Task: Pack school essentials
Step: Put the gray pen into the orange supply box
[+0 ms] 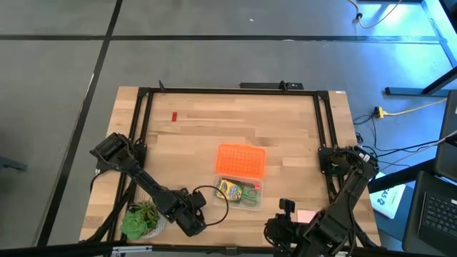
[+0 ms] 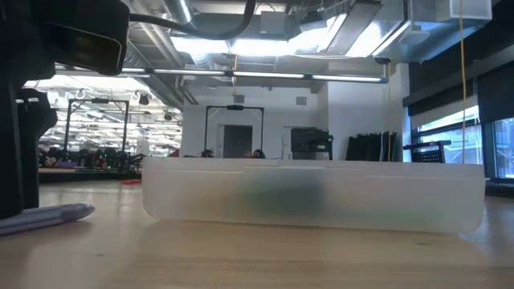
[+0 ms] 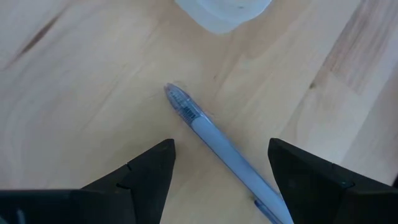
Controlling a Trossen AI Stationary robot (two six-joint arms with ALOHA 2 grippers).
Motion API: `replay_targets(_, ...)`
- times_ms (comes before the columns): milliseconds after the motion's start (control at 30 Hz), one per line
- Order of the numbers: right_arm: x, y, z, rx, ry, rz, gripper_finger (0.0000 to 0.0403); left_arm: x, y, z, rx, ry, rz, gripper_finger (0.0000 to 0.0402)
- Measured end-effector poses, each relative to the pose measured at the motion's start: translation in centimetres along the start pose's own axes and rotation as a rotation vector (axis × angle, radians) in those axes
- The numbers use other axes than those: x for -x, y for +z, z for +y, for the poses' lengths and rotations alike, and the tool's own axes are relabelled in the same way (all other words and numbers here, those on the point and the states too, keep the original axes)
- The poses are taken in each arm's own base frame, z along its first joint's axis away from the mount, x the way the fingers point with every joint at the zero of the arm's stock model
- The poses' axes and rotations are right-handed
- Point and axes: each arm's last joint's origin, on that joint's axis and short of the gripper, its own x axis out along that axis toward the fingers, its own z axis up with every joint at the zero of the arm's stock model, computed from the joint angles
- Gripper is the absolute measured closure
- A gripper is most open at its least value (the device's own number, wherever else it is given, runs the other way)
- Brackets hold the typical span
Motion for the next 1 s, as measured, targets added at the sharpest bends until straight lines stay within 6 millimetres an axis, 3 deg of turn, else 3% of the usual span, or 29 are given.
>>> replay_targets(433, 0.0, 0.0, 0.0, -0.004, -0.002, -0.007, 0.0283, 0.0, 0.0, 1.0, -0.005, 0.105, 0.015, 0.0144)
replay_targets(700, 0.0, 0.1, 0.1, -0.009, 0.005, -0.013, 0.0283, 1.0, 0.2, 1.5, -0.042, 0.249, 0.048, 0.0144)
replay_targets(833, 0.0, 0.2, 0.2, -0.015, 0.015, -0.020, 0.0283, 1.9, 0.8, 0.7, -0.031, 0.248, 0.048, 0.0144)
replay_targets(1000, 0.0, 0.2, 0.2, -0.014, 0.015, -0.022, 0.0283, 3.4, 1.2, -1.2, -0.242, 0.174, 0.055, 0.0143)
